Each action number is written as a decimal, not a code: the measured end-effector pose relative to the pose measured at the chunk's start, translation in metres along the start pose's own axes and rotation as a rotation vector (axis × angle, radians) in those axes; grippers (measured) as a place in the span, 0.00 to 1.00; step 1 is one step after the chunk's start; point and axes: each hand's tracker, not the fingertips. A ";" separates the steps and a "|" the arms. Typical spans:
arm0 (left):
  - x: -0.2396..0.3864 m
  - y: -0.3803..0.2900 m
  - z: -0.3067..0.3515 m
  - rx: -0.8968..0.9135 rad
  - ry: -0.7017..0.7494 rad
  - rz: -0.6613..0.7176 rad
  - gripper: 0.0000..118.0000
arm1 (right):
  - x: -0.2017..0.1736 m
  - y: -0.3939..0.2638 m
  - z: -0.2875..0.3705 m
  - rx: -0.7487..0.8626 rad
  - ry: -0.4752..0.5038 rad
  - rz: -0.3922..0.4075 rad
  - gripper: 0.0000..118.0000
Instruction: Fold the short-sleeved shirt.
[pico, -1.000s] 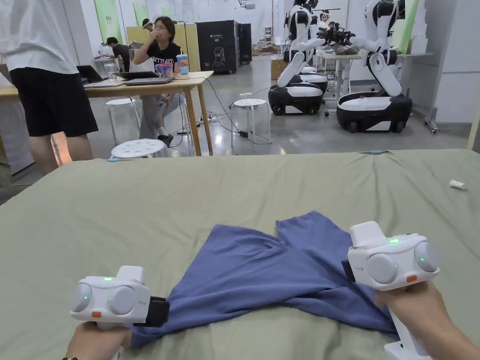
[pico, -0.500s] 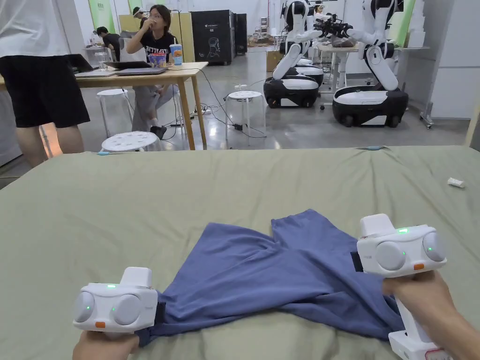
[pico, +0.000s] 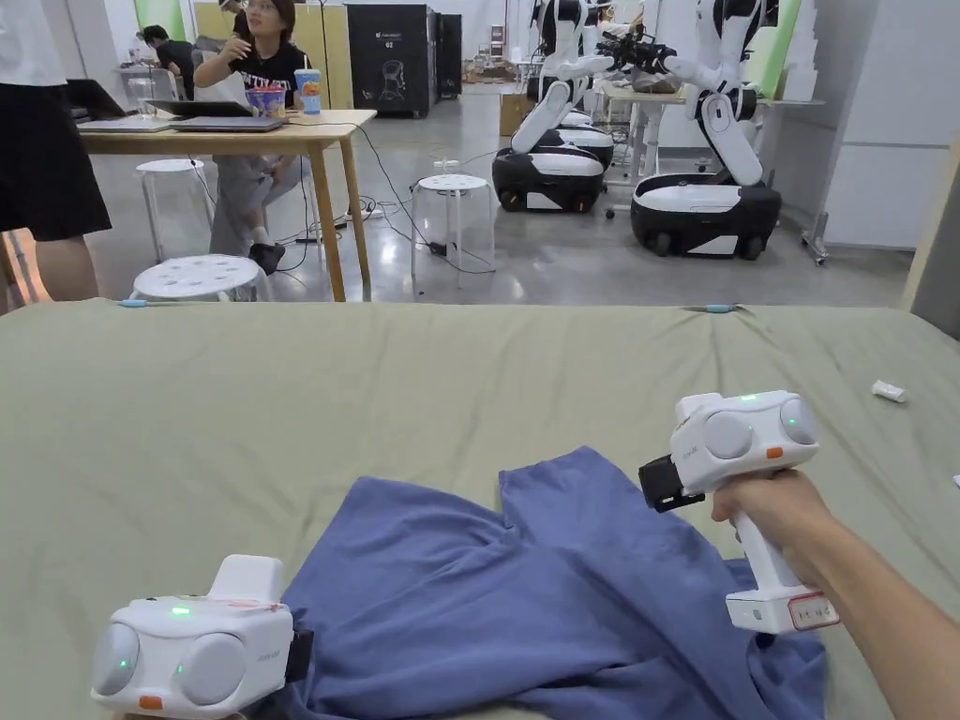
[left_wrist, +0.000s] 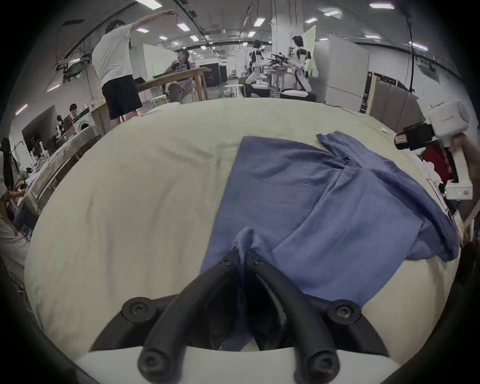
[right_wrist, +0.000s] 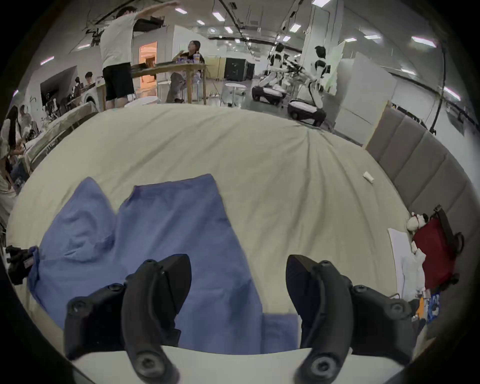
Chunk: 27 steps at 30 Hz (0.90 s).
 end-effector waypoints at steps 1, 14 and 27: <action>0.000 0.002 -0.005 -0.004 -0.006 0.002 0.02 | 0.001 0.002 -0.010 -0.019 0.005 -0.002 0.68; -0.003 0.014 -0.018 -0.015 -0.024 0.027 0.02 | -0.006 -0.015 -0.049 -0.166 0.048 -0.038 0.07; -0.008 0.053 -0.011 0.038 0.029 0.031 0.02 | -0.028 0.019 0.016 0.074 -0.018 0.040 0.01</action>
